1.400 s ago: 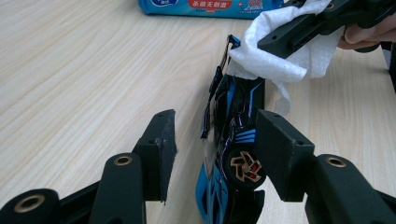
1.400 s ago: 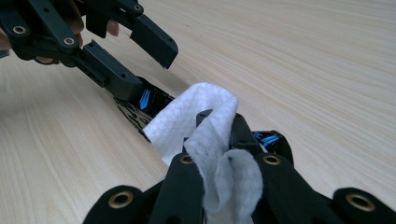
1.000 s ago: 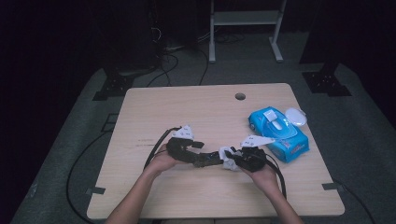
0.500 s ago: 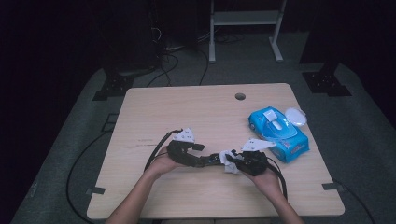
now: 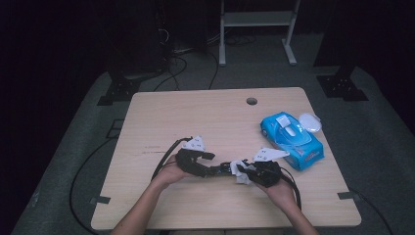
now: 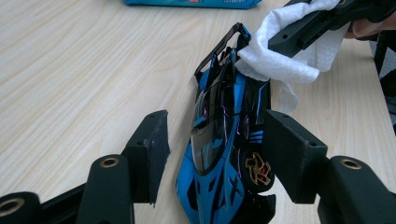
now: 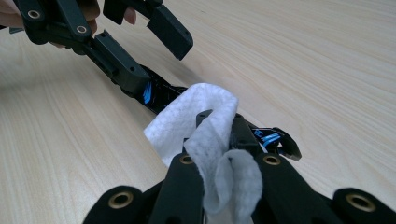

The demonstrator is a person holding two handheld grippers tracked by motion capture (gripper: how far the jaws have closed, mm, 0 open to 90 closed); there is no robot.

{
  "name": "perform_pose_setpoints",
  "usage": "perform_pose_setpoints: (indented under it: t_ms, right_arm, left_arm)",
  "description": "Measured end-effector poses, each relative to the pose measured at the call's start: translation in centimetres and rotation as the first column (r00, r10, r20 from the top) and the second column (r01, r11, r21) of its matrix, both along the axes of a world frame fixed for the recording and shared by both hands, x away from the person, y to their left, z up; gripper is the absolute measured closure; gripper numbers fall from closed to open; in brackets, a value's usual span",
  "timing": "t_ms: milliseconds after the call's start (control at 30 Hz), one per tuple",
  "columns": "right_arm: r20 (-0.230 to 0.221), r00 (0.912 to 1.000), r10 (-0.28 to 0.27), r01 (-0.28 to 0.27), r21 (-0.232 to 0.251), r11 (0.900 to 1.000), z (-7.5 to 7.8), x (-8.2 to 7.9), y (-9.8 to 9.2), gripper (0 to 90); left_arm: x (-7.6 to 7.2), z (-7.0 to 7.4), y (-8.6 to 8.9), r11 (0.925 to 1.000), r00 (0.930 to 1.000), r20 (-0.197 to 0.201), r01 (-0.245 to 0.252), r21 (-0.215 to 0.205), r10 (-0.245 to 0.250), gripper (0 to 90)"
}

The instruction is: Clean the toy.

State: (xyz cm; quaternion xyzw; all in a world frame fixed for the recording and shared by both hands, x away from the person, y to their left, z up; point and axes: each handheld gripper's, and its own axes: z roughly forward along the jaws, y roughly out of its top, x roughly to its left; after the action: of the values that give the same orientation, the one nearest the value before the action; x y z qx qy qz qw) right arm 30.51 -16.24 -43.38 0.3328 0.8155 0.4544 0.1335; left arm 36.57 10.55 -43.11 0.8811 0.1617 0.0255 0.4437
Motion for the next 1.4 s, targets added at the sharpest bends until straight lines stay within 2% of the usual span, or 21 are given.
perform_pose_setpoints:
  t_ms: [733,1400]
  right_arm:
    - [-0.013,0.9997,0.019,-0.019,-0.014,1.000,-0.4,-0.8,-0.2,85.0]
    - [-0.035,0.9991,0.024,-0.026,-0.038,0.999,-1.1,-0.8,0.0,85.1]
  left_arm:
    - [-0.5,-0.6,-0.4,0.9995,0.9995,-0.013,0.030,0.014,-0.029,38.0]
    - [-0.6,-1.3,-0.8,0.9972,0.9988,-0.016,0.047,0.059,-0.046,36.7]
